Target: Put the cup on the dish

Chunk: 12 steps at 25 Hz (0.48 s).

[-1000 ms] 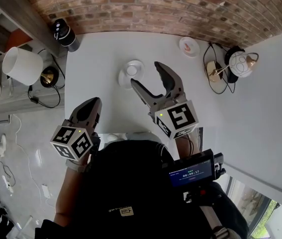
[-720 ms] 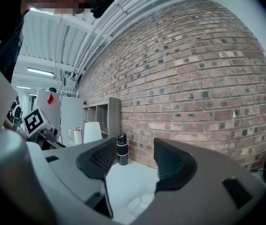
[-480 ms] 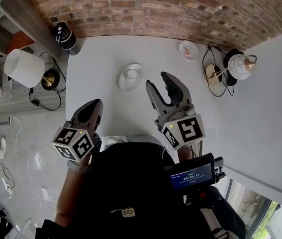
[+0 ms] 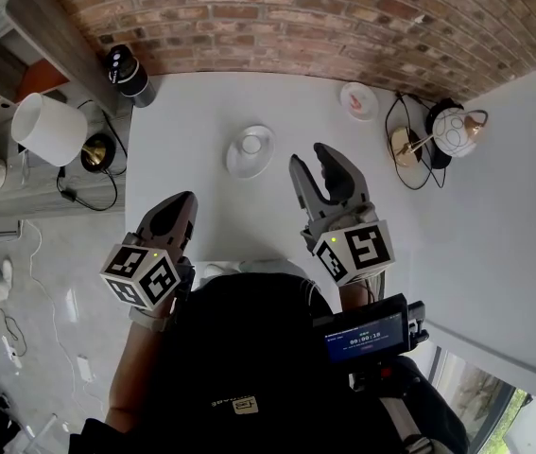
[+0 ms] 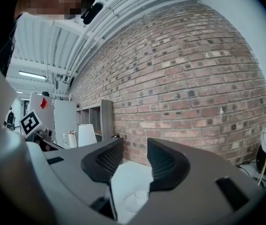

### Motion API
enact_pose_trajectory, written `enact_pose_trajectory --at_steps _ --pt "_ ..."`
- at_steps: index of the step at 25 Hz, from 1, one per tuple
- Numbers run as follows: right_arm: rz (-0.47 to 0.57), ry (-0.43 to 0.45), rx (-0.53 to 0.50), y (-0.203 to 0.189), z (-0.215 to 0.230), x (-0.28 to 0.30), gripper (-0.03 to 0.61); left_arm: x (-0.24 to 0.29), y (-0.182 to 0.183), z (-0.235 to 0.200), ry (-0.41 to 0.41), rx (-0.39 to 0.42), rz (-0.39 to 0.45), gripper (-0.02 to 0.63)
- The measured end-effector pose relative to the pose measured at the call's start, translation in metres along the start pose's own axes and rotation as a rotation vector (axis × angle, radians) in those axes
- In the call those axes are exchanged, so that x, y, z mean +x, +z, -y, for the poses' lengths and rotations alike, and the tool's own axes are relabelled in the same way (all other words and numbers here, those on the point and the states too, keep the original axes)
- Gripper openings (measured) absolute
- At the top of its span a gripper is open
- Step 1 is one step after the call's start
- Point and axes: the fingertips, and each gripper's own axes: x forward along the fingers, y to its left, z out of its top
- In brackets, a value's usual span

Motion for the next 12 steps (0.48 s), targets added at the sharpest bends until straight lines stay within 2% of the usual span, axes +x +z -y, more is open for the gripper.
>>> enact_pose_trajectory --at_steps 12 --pt "-0.021 0.016 0.023 -0.0104 0.0056 -0.0024 0.161 -0.0041 -0.0051 0.0039 0.030 -0.009 0.009 0.005"
